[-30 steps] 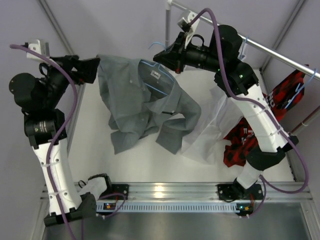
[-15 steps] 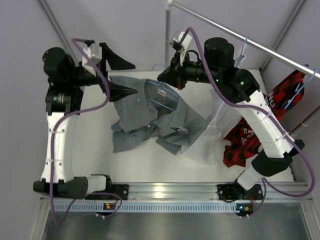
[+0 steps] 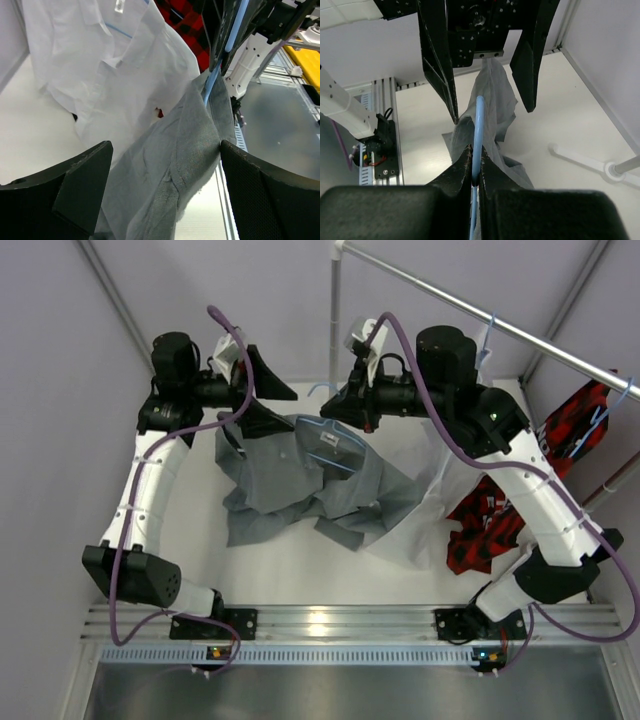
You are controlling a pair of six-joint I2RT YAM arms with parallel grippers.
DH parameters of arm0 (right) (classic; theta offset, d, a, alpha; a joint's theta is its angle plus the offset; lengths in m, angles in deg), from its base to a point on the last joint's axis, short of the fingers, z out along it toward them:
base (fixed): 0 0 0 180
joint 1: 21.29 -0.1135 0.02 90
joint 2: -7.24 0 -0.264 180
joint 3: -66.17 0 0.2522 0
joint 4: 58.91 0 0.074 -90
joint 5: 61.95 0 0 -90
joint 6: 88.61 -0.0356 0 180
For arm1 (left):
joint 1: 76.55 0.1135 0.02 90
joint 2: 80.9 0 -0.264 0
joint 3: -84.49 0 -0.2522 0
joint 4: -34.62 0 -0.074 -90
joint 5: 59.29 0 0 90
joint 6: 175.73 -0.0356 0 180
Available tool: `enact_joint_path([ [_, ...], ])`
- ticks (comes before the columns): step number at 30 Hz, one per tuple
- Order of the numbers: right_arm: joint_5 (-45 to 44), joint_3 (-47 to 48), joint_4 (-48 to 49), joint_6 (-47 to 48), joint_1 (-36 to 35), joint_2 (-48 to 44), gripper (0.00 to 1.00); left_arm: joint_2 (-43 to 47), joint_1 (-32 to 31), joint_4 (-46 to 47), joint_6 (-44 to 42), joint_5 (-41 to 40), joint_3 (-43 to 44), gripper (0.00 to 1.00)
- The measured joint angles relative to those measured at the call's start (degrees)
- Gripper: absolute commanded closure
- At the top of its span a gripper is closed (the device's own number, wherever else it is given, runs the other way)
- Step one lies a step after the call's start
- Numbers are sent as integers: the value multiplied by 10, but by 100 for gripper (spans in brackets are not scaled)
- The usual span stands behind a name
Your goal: Place the shirt on the hanger
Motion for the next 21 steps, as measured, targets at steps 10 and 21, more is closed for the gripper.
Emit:
enact_joint_path([
  [10,29,-18,45,-11,0,0,100,1,-8,0,0,5,-40,46],
  [21,31,-61,110,-17,19,-14,85,6,-12,-2,-18,54,-40,100],
])
